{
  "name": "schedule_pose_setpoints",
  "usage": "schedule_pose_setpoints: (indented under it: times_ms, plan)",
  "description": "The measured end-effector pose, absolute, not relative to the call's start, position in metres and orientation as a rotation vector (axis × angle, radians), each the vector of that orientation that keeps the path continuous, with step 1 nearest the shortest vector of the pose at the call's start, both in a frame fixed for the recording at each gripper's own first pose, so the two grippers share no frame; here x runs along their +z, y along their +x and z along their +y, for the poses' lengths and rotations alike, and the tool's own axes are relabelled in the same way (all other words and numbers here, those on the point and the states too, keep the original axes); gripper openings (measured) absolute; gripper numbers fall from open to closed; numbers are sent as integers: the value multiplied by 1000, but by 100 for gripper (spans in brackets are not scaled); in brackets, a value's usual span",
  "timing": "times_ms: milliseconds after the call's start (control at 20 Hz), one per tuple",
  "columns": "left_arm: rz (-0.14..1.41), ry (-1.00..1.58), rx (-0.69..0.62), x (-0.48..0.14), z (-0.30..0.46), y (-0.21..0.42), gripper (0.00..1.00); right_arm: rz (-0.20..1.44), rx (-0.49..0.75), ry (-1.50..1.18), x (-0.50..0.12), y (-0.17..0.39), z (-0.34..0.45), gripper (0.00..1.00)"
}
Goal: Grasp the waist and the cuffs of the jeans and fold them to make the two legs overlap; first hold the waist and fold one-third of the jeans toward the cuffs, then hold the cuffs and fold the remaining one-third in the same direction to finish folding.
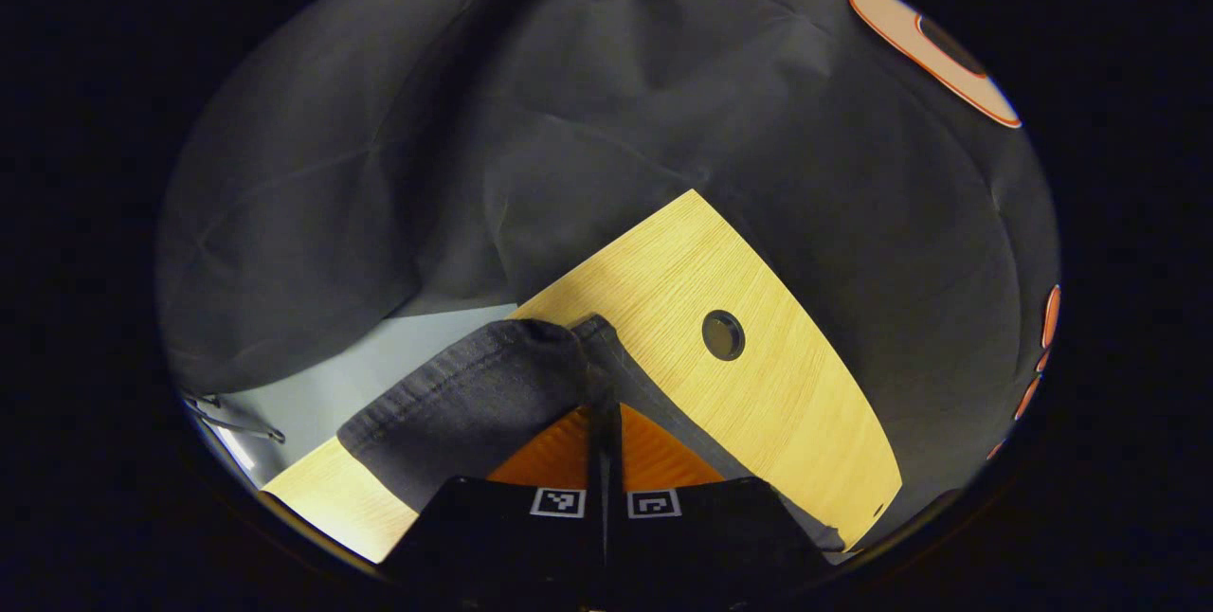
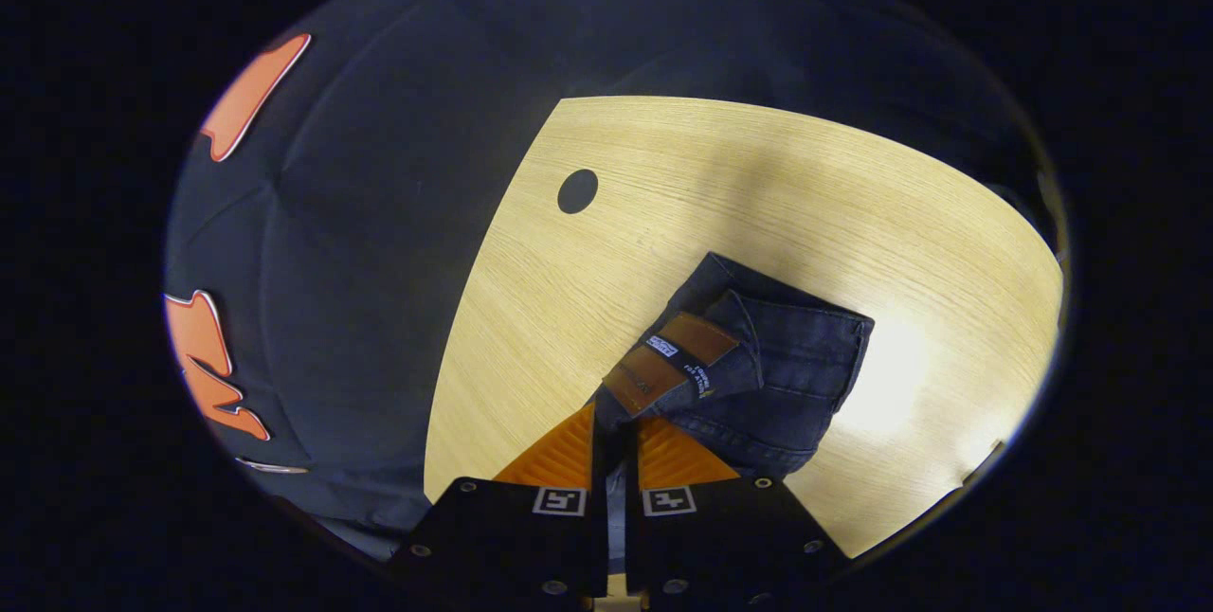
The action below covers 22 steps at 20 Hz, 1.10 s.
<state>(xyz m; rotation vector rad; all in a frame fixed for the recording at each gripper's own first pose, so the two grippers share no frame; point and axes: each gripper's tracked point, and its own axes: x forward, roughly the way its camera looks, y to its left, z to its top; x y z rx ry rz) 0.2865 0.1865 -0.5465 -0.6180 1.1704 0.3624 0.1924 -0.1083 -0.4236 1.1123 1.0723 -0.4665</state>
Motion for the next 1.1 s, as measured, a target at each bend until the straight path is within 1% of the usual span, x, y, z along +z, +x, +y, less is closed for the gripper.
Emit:
schedule_pose_setpoints:
  times_ms: [50, 100, 150, 200, 250, 300, 350, 400, 450, 500, 550, 600, 650, 700, 800, 850, 900, 950, 1100]
  plan:
    - [1173, -605, 349, -547, 184, 287, 2, 1087, -478, 1126, -425, 195, -106, 14]
    - [1181, -582, 335, -546, 181, 287, 2, 1100, -490, 1144, -425, 195, -104, 7]
    - [1182, -552, 319, -546, 179, 293, 5, 1096, -490, 1155, -424, 199, -105, 8]
    - [1164, -520, 313, -541, 182, 299, 10, 1073, -477, 1157, -418, 207, -106, 17]
    - [1132, -497, 292, -532, 181, 307, 25, 1040, -474, 1144, -414, 214, -113, 22]
    - [1119, -493, 271, -530, 178, 312, 40, 983, -465, 1129, -404, 222, -121, 36]
    - [1118, -505, 238, -522, 166, 314, 55, 964, -464, 1116, -399, 223, -127, 53]
    - [1115, -518, 218, -516, 159, 314, 70, 961, -456, 1102, -397, 222, -130, 46]
    - [1096, -527, 203, -509, 154, 315, 76, 968, -458, 1073, -395, 215, -131, 67]
    - [1069, -514, 190, -498, 150, 318, 82, 980, -456, 1031, -398, 207, -134, 63]
    - [1042, -490, 177, -490, 148, 317, 92, 1000, -467, 981, -401, 196, -135, 73]
    - [1011, -463, 164, -478, 146, 317, 93, 1015, -471, 935, -402, 185, -137, 77]
    - [989, -439, 149, -468, 142, 318, 94, 1031, -478, 899, -407, 176, -137, 86]
    - [945, -406, 135, -450, 136, 318, 97, 1055, -482, 872, -414, 162, -133, 89]
    - [877, -359, 119, -427, 129, 311, 97, 1082, -492, 857, -425, 141, -131, 95]
    - [837, -329, 111, -415, 127, 309, 97, 1100, -501, 849, -432, 132, -131, 96]
    - [789, -284, 101, -399, 121, 306, 92, 1120, -519, 834, -440, 119, -133, 96]
    - [752, -254, 95, -386, 115, 303, 97, 1128, -531, 819, -445, 112, -136, 97]
    - [657, -163, 59, -349, 98, 291, 96, 1153, -538, 806, -458, 99, -138, 96]
